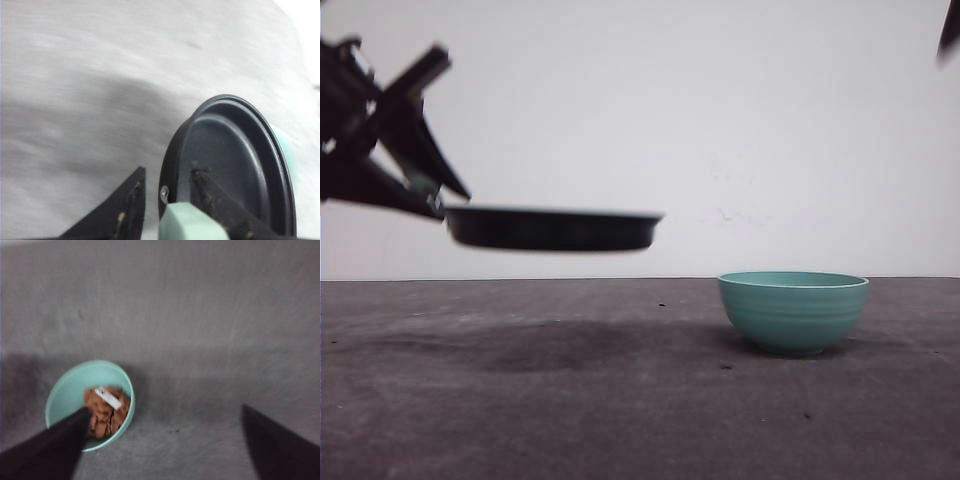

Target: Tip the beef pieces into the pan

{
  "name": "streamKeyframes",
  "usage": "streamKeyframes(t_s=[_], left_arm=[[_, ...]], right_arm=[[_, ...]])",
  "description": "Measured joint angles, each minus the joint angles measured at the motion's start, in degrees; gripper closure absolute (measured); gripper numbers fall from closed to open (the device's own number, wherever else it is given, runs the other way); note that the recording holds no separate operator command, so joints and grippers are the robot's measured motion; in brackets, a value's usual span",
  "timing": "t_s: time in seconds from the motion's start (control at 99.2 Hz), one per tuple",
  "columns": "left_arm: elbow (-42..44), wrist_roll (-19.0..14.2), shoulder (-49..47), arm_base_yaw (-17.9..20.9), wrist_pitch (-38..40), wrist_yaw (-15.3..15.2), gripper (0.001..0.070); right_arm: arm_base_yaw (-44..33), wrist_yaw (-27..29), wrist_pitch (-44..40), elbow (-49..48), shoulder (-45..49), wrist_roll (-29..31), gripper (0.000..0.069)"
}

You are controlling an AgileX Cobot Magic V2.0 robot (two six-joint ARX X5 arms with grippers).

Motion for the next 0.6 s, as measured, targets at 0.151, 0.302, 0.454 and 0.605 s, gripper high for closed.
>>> streamKeyframes(t_s=[0.151, 0.302, 0.454, 0.605], left_arm=[[0.0, -0.02, -5.64, -4.26, -1.44, -0.09, 0.0577], [0.0, -0.04, -7.52, -6.93, -3.3, -0.31, 0.0577], [0.0, -0.02, -7.54, -8.37, -5.68, -1.33, 0.0577], [0.0, -0.02, -7.54, -9.35, -5.84, -1.4, 0.0577]], right_arm=[[0.0, -10.97, 7.65, -0.02, 11.37, 1.92, 0.0293], [0.85, -12.81, 11.04, 0.0, 20.79, 4.7, 0.0339], [2.1, -13.09, 12.13, 0.0, 25.83, 5.77, 0.0366], [3.78, -13.11, 14.62, 0.0, 29.0, 6.47, 0.0368]])
